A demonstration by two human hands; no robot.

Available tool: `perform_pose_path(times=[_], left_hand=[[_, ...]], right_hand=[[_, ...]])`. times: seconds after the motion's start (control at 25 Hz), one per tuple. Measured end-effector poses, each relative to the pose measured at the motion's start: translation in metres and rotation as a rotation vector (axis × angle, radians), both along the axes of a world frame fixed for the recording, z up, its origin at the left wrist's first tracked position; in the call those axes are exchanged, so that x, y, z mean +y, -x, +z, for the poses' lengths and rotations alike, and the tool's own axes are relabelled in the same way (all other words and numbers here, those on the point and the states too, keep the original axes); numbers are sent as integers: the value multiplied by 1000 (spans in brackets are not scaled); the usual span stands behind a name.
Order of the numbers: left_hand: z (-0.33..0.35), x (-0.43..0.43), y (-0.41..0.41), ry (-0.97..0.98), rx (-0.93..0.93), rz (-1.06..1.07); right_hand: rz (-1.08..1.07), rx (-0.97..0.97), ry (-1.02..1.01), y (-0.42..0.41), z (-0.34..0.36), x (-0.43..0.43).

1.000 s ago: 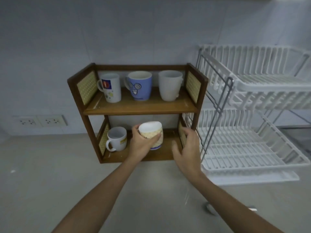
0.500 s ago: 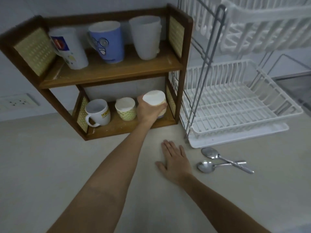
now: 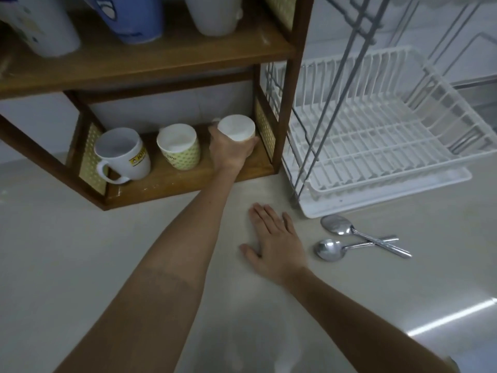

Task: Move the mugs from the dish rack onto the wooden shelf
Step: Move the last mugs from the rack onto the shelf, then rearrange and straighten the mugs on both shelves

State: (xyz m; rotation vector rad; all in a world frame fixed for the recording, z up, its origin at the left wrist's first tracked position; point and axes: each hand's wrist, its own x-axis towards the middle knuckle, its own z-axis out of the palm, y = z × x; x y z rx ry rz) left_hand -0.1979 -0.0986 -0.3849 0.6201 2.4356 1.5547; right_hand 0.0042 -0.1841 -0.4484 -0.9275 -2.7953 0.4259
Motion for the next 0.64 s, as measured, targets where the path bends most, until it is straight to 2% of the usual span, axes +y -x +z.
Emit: perform_pose_path(times=[0.24,0.4,0.52,0.64], left_hand=[[-6,-5,-1,-42,11,-89],[-8,-46,-23,-18,47,-135],[-13,-114,-55,112,69,-83],[-14,-184,-84,372,176,-110]], right_hand=[[1,-3,-13,0,-1,0],[10,-19,5,1,-4,5],[40,-36,20,0,0,2],[77,-105,70,-5,7,4]])
